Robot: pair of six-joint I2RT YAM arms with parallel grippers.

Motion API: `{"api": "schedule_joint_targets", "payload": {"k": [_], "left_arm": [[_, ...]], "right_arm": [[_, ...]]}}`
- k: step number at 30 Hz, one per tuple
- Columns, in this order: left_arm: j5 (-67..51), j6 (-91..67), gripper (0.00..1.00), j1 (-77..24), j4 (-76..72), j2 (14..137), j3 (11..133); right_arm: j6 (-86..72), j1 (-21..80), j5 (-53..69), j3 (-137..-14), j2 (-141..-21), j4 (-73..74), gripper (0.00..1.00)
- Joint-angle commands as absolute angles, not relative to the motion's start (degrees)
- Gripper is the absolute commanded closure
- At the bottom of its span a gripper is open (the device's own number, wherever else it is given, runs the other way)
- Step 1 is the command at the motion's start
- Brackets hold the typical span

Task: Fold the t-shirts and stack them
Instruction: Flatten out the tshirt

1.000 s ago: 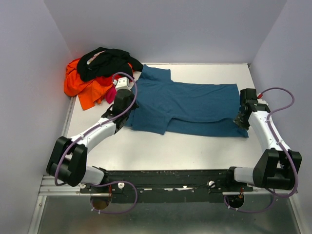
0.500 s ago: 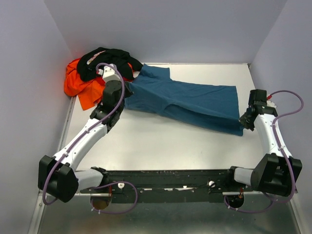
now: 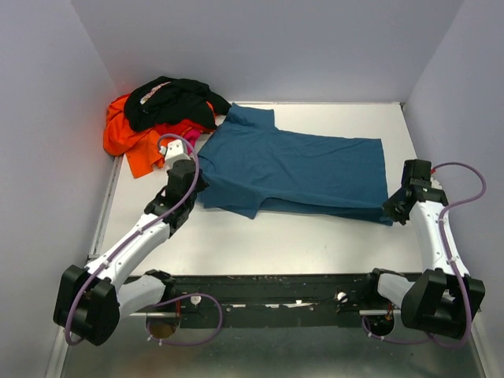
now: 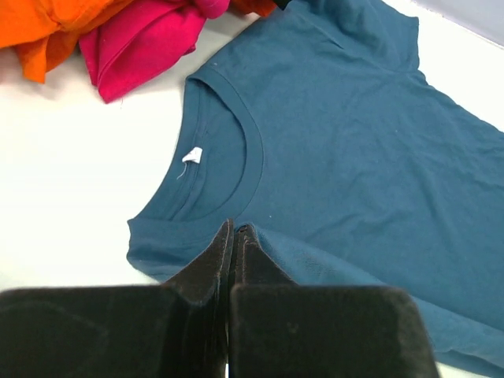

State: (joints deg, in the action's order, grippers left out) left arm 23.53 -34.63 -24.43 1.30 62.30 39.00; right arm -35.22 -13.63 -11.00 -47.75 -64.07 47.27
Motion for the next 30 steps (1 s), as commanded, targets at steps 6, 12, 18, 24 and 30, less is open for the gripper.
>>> {"api": "schedule_joint_targets", "payload": {"k": [6, 12, 18, 24, 30], "left_arm": [[25.92, -37.53, 1.0, -24.08, -2.2, 65.64, 38.22], [30.23, -36.12, 1.0, -23.82, -3.95, 72.5, 43.94], [28.48, -36.12, 1.0, -23.73, -8.61, 78.39, 44.82], [26.63, -34.81, 1.0, -23.47, -12.13, 82.35, 47.19], [26.28, -33.22, 1.0, -23.2, -12.3, 84.2, 48.43]], "right_arm": [[-37.01, -13.97, -13.61, -49.3, -69.07, 50.63, 0.98], [-37.52, -13.97, -22.13, -53.43, -77.51, 46.41, 0.77], [-35.86, -13.97, -21.63, -55.1, -78.22, 37.19, 0.46], [-35.42, -13.97, -22.58, -59.93, -83.05, 38.84, 0.43], [-35.41, -14.06, -21.37, -64.86, -87.71, 40.6, 0.37]]}}
